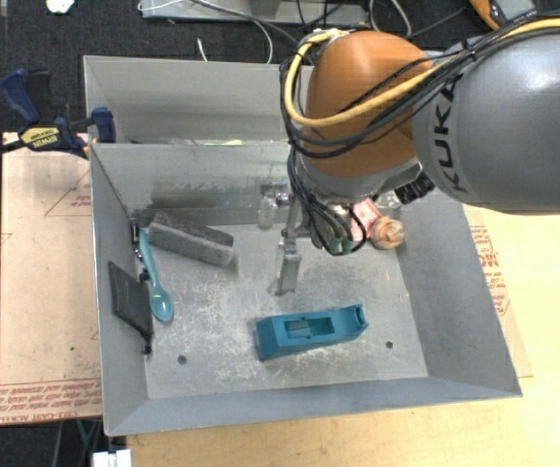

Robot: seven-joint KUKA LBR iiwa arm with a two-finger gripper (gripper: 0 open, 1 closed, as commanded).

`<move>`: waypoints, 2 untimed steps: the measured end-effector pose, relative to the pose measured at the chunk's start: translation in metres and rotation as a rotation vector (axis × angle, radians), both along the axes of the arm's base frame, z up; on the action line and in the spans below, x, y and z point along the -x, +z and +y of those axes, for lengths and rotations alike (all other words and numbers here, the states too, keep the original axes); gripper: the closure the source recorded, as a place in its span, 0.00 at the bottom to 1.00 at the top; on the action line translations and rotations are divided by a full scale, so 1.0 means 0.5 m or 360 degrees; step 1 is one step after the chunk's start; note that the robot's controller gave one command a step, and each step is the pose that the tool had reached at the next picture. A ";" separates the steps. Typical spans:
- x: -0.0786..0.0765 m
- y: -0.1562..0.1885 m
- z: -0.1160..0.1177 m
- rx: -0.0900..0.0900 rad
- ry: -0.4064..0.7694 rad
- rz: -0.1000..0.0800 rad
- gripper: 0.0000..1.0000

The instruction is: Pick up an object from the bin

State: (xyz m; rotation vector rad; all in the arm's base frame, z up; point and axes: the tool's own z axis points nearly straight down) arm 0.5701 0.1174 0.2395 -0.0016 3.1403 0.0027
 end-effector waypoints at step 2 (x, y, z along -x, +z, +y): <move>0.051 -0.185 -0.050 -0.0003 0.0179 -0.0009 0.00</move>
Offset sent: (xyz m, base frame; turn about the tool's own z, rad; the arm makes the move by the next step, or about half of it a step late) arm -0.0244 -0.0250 -0.0897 -0.1149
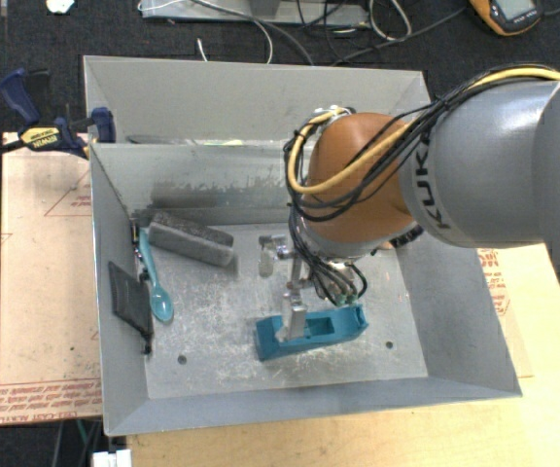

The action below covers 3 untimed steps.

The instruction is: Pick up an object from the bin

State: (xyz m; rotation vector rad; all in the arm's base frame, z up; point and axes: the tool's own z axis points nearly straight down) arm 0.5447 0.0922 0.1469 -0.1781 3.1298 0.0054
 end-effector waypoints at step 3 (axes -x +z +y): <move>0.118 -0.150 -0.151 -0.0002 0.0271 -0.0020 1.00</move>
Offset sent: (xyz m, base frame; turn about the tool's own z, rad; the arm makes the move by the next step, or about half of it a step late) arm -0.0465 -0.0540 -0.0455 -0.1378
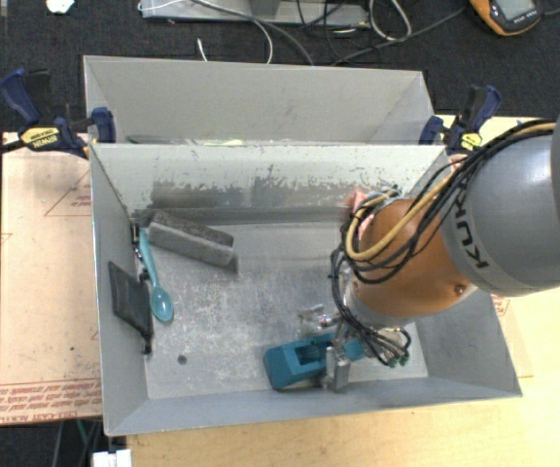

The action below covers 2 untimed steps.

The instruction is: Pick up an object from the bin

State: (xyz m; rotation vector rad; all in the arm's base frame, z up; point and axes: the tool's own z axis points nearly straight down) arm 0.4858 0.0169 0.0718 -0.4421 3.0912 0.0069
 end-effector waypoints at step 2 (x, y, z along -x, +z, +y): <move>0.000 0.000 0.000 0.0000 0.0000 0.0000 1.00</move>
Offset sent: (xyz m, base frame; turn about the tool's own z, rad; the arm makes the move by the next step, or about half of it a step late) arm 0.0000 0.0000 0.0000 0.0000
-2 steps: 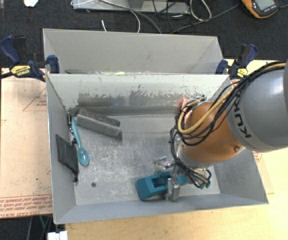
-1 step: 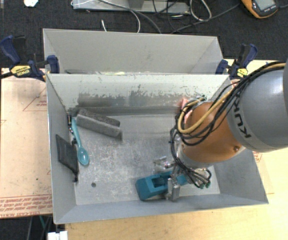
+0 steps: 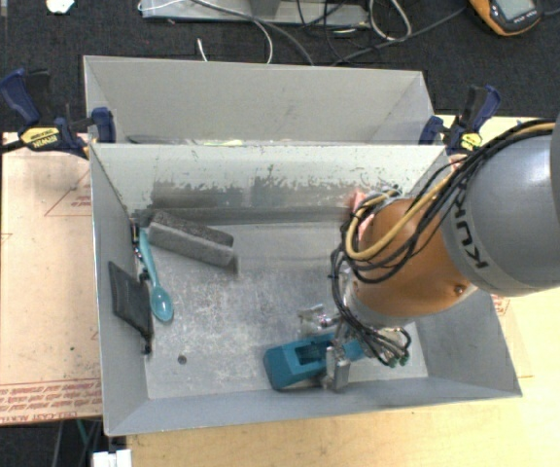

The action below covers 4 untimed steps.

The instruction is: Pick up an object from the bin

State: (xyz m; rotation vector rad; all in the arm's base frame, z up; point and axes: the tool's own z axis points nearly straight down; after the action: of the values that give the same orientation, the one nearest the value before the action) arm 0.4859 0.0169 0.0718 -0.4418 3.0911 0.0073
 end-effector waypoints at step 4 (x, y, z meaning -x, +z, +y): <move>-0.061 0.205 -0.034 0.0003 0.0661 0.0014 1.00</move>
Offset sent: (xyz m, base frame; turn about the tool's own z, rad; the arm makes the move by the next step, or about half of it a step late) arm 0.0046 0.0030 0.1821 -0.0189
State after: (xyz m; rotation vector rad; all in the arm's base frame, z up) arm 0.5162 -0.0002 0.1746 -1.0732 2.9433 0.0125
